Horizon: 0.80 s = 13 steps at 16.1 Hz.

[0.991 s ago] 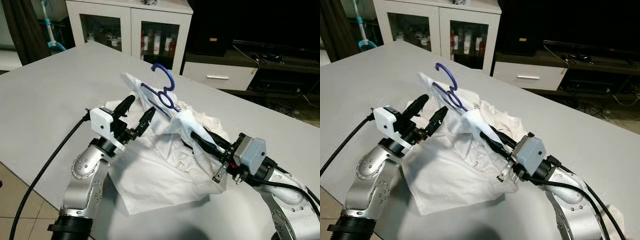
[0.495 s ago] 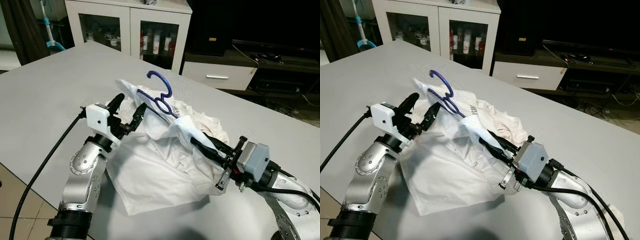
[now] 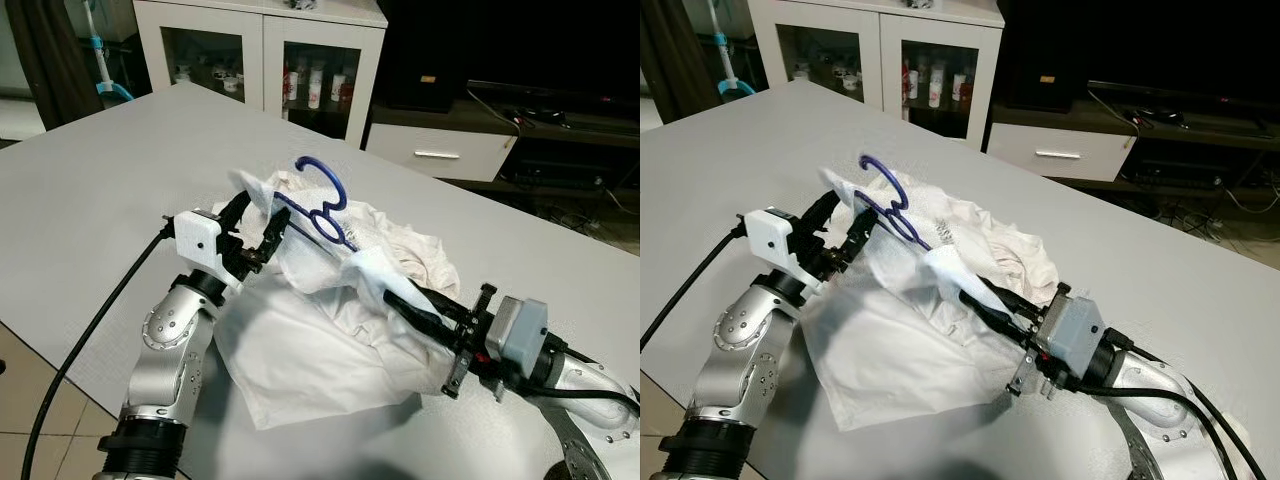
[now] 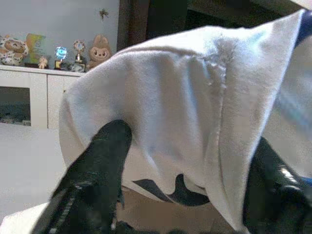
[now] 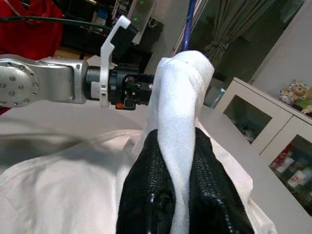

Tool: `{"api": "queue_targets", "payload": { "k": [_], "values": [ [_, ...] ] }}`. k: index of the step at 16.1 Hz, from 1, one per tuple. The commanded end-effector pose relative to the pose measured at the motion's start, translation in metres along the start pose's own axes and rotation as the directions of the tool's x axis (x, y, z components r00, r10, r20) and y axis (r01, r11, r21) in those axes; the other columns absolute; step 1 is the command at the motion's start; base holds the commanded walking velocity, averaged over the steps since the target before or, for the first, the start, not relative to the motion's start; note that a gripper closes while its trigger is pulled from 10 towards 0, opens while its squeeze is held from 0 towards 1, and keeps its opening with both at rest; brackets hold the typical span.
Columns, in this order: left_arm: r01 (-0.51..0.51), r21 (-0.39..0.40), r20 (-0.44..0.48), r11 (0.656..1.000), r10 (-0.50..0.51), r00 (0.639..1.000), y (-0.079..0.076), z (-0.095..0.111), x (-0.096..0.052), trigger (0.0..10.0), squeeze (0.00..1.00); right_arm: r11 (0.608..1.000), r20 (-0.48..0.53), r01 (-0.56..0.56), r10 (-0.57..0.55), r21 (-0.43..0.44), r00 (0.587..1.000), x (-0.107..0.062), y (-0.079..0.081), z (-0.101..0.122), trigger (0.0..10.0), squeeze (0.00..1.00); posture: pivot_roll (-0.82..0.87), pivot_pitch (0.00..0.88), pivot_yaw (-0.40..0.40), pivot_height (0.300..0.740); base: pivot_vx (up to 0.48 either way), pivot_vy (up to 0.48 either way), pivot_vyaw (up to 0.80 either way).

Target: Hang hanger

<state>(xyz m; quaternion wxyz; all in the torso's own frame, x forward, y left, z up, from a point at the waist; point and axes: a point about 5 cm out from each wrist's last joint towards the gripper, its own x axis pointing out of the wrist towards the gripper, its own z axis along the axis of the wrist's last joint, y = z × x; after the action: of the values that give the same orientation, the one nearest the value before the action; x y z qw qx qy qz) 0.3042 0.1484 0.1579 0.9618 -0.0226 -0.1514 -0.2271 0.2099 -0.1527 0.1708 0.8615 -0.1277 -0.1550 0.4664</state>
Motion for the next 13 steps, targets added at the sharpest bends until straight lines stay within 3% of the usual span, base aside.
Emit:
{"api": "queue_targets", "payload": {
  "k": [1, 3, 7, 10, 13],
  "values": [
    [0.026, 0.003, 0.015, 1.000, -0.026, 1.000, -0.004, 0.003, 0.004, 0.0, 0.00, 1.000, 0.007, -0.005, 0.005, -0.027, 1.000, -0.004, -0.002, 0.005, 10.0, 0.00, -0.01, 0.018, -0.081, 0.740, 0.000, 0.000, 0.00],
    [0.039, -0.002, 0.021, 0.999, -0.039, 0.999, -0.007, 0.003, 0.003, 0.0, 0.00, 1.000, 0.004, -0.009, 0.009, -0.020, 1.000, -0.005, -0.001, 0.004, 10.0, 0.00, -0.01, 0.020, -0.080, 0.740, 0.000, 0.000, 0.00],
    [0.066, -0.003, 0.030, 0.998, -0.066, 0.997, -0.009, 0.004, 0.002, 0.0, 0.00, 0.995, -0.043, -0.001, 0.005, 0.098, 0.999, -0.017, -0.005, -0.003, 10.0, 0.00, -0.01, 0.019, -0.079, 0.740, 0.000, 0.000, 0.00],
    [0.097, -0.018, 0.040, 0.995, -0.096, 0.995, -0.013, 0.004, 0.004, 0.0, 0.00, 0.990, -0.043, 0.076, -0.071, 0.118, 0.997, -0.018, -0.019, -0.003, 10.0, 0.00, -0.01, 0.014, -0.077, 0.740, 0.000, 0.000, 0.00],
    [0.105, -0.022, 0.044, 0.994, -0.104, 0.994, -0.015, 0.004, 0.004, 0.0, 0.00, 0.987, -0.034, 0.094, -0.091, 0.127, 0.995, -0.018, -0.021, -0.002, 10.0, 0.00, -0.01, 0.011, -0.075, 0.740, 0.000, 0.000, 0.00]
  ]
}}
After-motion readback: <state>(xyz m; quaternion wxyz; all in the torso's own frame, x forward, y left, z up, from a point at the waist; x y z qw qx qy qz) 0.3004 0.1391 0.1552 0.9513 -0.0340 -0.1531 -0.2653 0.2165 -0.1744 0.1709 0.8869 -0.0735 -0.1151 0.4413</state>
